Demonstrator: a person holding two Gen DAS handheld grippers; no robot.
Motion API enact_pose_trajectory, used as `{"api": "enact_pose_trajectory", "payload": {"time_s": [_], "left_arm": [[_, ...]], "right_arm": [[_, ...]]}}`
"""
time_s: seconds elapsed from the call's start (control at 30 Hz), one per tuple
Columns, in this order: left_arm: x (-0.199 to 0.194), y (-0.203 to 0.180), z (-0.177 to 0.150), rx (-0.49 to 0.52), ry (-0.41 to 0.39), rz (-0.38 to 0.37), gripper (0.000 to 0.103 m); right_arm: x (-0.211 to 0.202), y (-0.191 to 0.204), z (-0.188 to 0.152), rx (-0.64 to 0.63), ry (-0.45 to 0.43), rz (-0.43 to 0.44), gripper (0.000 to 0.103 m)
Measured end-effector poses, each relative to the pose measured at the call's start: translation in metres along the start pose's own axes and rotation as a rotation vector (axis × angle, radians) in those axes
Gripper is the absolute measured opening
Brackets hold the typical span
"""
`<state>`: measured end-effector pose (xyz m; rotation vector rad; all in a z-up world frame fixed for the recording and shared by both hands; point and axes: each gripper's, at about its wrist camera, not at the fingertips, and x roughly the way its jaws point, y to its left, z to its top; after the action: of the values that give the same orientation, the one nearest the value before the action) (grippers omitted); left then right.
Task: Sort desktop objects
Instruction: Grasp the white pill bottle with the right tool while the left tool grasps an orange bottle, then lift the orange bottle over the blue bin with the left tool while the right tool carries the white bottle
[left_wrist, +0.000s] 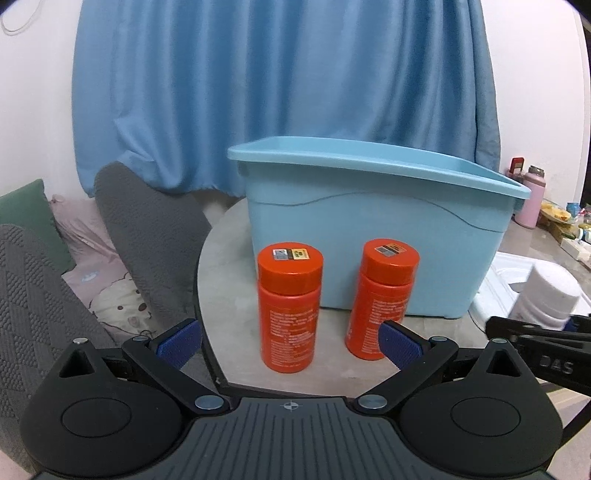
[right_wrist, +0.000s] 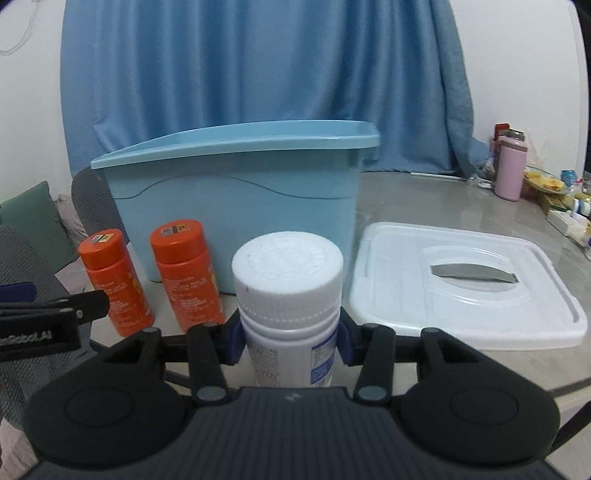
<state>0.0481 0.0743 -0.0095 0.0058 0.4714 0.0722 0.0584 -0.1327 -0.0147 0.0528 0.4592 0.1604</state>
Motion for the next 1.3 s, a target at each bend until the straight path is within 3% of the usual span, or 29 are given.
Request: {"api": "enact_pose_trajectory", "payload": {"time_s": [0.57, 1.03, 1.07, 1.1, 1.13, 1.3], "left_arm": [[0.042, -0.004, -0.023, 0.004, -0.032, -0.022, 0.101], [0.089, -0.004, -0.017, -0.022, -0.091, -0.004, 0.101], [0.093, -0.004, -0.016, -0.024, -0.092, -0.002, 0.092], [0.096, -0.005, -0.016, -0.023, -0.084, 0.006, 0.064], [0.100, -0.005, -0.015, -0.022, -0.075, 0.016, 0.052], [0.101, -0.001, -0.014, -0.055, -0.070, 0.004, 0.050]], "right_arm": [[-0.002, -0.018, -0.026, 0.013, -0.046, -0.036, 0.048], [0.015, -0.022, -0.032, 0.004, -0.099, -0.034, 0.048], [0.016, -0.023, -0.032, 0.007, -0.101, -0.033, 0.048], [0.017, -0.023, -0.032, 0.007, -0.102, -0.032, 0.048], [0.018, -0.022, -0.032, 0.007, -0.104, -0.031, 0.048], [0.019, -0.019, -0.030, -0.006, -0.104, -0.030, 0.048]]}}
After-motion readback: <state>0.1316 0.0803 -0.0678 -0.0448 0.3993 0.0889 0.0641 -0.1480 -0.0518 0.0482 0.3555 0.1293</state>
